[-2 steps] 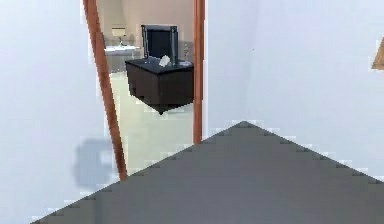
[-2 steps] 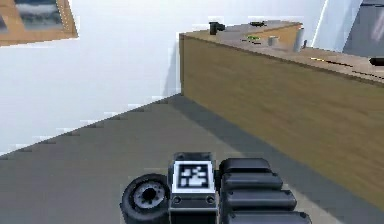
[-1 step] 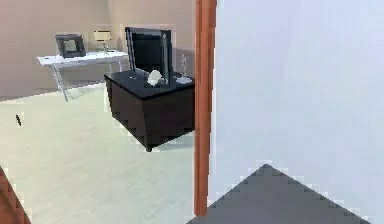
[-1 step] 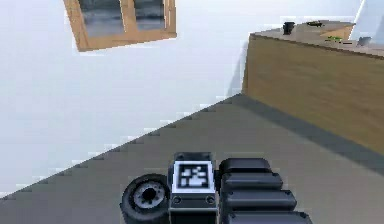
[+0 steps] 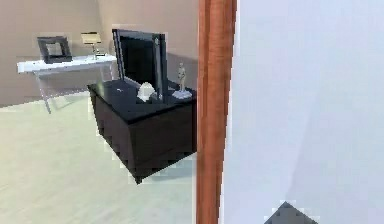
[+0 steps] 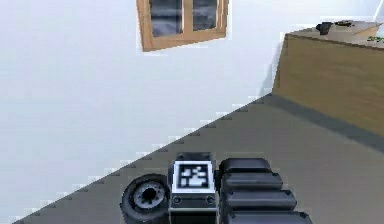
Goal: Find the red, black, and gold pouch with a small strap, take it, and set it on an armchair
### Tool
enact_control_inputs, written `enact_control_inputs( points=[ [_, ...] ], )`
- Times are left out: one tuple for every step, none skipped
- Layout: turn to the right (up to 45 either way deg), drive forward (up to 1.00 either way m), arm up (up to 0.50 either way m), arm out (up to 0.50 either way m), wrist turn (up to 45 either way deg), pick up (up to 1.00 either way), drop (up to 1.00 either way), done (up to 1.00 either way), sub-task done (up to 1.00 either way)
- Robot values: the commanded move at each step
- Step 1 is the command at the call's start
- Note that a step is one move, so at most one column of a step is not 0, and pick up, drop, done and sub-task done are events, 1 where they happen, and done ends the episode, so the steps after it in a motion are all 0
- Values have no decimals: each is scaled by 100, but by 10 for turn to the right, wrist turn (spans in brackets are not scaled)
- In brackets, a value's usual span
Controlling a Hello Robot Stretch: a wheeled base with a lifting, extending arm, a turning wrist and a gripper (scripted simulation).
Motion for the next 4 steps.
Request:
enact_control_inputs(
  points=[
    [-360, 0, 0, 0, 0, 0, 0, 0, 0],
    [0, 40, 0, 0, 0, 0, 0, 0, 0],
    [-330, 0, 0, 0, 0, 0, 0, 0, 0],
    [0, 60, 0, 0, 0, 0, 0, 0, 0]
  ],
)
